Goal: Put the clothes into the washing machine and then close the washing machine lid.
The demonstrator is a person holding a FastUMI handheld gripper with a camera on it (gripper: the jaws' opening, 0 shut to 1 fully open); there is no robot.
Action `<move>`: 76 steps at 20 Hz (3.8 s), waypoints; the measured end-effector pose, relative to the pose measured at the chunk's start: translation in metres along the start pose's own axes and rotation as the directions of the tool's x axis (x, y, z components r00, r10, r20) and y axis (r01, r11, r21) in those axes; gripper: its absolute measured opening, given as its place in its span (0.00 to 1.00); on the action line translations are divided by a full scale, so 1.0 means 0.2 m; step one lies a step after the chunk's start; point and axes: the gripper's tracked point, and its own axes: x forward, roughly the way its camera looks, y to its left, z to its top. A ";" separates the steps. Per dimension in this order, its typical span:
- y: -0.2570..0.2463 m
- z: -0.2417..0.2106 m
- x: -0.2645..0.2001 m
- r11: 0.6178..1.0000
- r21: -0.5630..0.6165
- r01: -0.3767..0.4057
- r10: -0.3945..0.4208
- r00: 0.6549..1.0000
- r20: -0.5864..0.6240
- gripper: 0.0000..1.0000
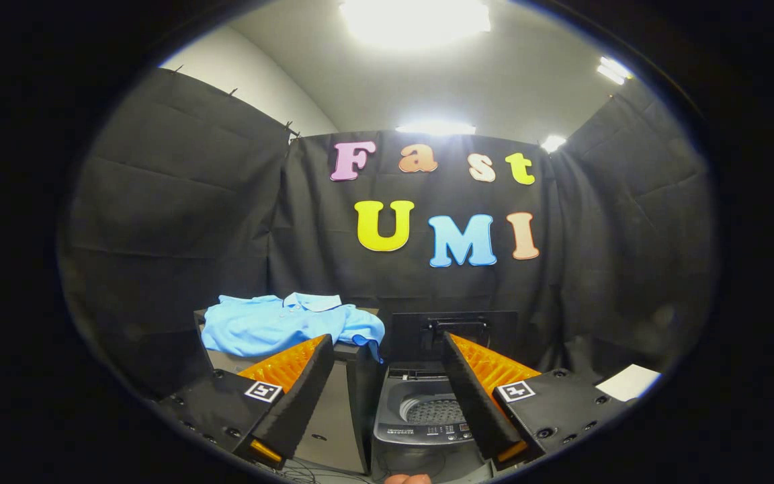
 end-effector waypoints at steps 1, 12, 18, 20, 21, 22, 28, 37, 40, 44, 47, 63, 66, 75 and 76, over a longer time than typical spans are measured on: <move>0.00 0.01 0.00 1.000 -0.009 -0.002 0.002 1.000 0.008 1.00; 0.03 0.11 0.10 1.000 0.014 -0.011 0.011 1.000 0.019 1.00; 0.09 0.37 0.30 0.994 0.077 -0.082 0.085 0.995 -0.045 1.00; 0.11 0.54 0.37 0.993 0.080 -0.091 0.092 0.996 -0.015 1.00; 0.12 0.64 0.42 0.992 0.076 -0.099 0.100 0.995 -0.004 1.00; 0.12 0.72 0.46 0.993 0.074 -0.093 0.093 0.996 -0.001 1.00; 0.22 1.03 0.62 0.989 0.031 -0.142 0.143 0.990 -0.010 1.00; 0.61 0.70 0.87 0.943 0.018 -0.332 0.327 0.915 -0.238 1.00; 0.72 0.43 1.01 0.930 0.019 -0.368 0.346 0.855 -0.386 1.00; 0.85 0.15 1.14 0.922 0.035 -0.385 0.345 0.777 -0.526 1.00; 0.94 -0.01 1.22 0.917 0.065 -0.393 0.353 0.726 -0.591 1.00; 1.09 -0.43 1.31 0.930 0.097 -0.355 0.315 0.632 -0.708 1.00; 1.09 -0.43 1.32 0.929 0.096 -0.359 0.319 0.641 -0.698 1.00; 1.16 -0.40 1.37 0.890 0.286 -0.354 0.452 0.619 -0.643 0.89; 1.17 -0.39 1.38 0.888 0.257 -0.380 0.451 0.619 -0.643 0.92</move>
